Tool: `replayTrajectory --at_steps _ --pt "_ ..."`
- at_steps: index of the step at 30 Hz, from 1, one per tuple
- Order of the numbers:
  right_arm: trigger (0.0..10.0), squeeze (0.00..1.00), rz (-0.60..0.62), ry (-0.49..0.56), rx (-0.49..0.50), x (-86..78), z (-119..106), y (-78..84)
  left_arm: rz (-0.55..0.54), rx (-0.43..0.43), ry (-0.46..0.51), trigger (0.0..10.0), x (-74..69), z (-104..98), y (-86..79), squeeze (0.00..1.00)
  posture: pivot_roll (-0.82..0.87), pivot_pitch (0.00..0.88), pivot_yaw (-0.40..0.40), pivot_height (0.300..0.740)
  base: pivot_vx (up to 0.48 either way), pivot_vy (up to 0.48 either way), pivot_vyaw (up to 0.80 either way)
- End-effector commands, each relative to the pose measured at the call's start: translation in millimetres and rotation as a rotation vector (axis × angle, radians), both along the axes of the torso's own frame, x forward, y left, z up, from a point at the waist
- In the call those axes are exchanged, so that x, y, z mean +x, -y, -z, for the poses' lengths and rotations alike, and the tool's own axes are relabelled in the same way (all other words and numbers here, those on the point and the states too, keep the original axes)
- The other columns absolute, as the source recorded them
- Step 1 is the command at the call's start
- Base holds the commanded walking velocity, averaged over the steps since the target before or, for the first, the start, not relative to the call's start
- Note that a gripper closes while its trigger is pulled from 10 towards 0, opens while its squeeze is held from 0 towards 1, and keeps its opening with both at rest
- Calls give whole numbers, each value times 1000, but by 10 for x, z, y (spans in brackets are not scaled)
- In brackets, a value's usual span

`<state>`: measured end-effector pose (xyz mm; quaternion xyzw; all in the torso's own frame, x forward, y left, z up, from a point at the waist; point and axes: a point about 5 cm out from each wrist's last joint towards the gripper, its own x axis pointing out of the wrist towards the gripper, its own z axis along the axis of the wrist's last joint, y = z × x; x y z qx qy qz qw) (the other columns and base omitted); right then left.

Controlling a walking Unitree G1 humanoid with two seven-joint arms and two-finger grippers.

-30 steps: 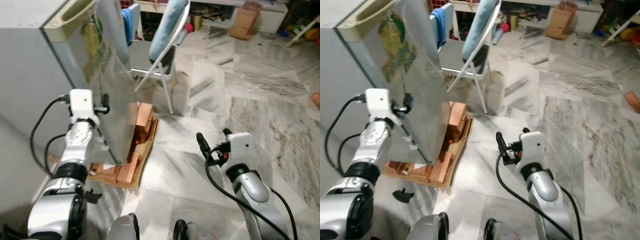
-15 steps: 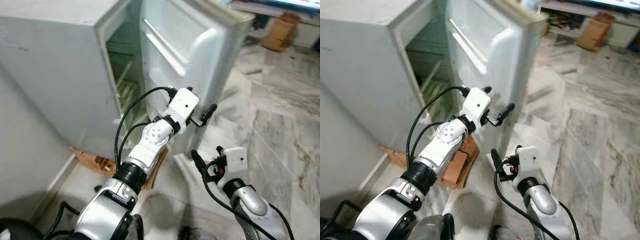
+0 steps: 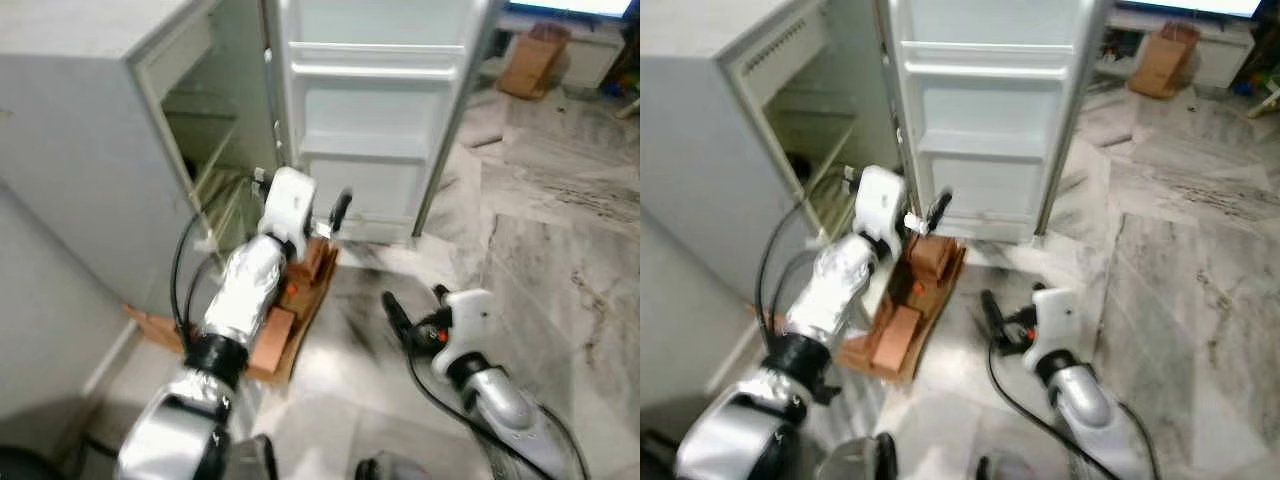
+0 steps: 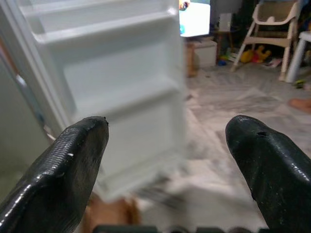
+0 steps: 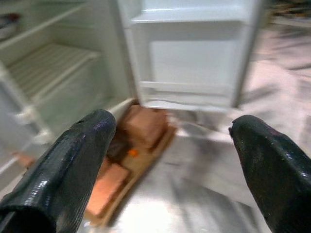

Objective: Restocking fridge

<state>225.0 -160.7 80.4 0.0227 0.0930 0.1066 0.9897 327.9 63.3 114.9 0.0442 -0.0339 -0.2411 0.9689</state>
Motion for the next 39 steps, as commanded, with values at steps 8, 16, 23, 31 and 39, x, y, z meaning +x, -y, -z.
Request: replayTrajectory --at_steps 8,16,23,31,39 --pt "10000 0 7 54 26 214 -71 -128 -151 88 -1 10000 -204 150 -596 0 5 54 16 740 68 -428 0" --pt "10000 0 25 93 19 322 -131 -134 -178 108 0 10000 -304 133 -738 0 6 62 25 740 370 -201 0" --pt "10000 0 48 111 11 384 -158 -127 -166 102 8 10000 -298 92 -691 0 5 62 28 740 416 0 -457" --pt "10000 0 60 150 -1 450 -227 -130 -177 101 24 10000 -297 -17 -658 0 12 93 31 740 437 0 -800" --pt "10000 0 51 199 3 513 -334 -205 -166 127 15 10000 -436 9 -640 0 16 122 31 740 447 0 -800"
